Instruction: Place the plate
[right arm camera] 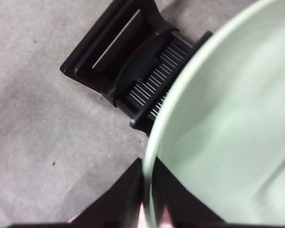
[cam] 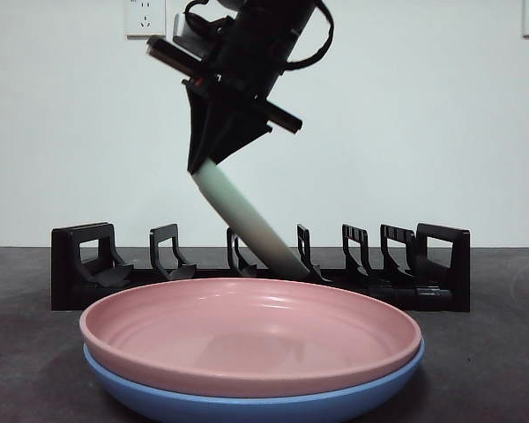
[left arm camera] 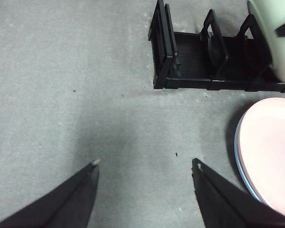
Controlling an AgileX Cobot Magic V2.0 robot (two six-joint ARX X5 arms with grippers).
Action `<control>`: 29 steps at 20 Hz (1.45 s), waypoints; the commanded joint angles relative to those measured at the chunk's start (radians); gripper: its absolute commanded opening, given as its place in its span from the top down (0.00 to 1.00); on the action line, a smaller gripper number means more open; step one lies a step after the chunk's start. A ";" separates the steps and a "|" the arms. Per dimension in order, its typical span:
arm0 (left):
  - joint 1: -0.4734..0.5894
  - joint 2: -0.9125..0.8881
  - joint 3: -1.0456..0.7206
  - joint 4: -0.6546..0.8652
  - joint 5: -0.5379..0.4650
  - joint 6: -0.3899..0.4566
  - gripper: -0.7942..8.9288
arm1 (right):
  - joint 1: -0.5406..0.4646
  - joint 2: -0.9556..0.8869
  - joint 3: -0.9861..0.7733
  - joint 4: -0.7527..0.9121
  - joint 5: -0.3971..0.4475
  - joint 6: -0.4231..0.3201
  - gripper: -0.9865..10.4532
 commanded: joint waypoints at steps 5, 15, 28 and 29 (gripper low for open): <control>0.000 0.001 0.013 0.010 -0.003 0.007 0.60 | 0.031 -0.043 0.172 -0.137 -0.011 -0.013 0.90; 0.000 0.001 0.013 0.010 -0.003 0.006 0.60 | 0.176 -0.397 0.105 0.076 -0.059 -0.045 0.90; 0.000 0.001 0.013 0.010 -0.003 0.003 0.60 | 0.425 -0.860 -0.645 0.503 0.220 -0.064 0.90; 0.000 0.001 0.013 0.010 -0.003 0.003 0.60 | 0.447 -0.883 -0.695 0.511 0.253 -0.073 0.90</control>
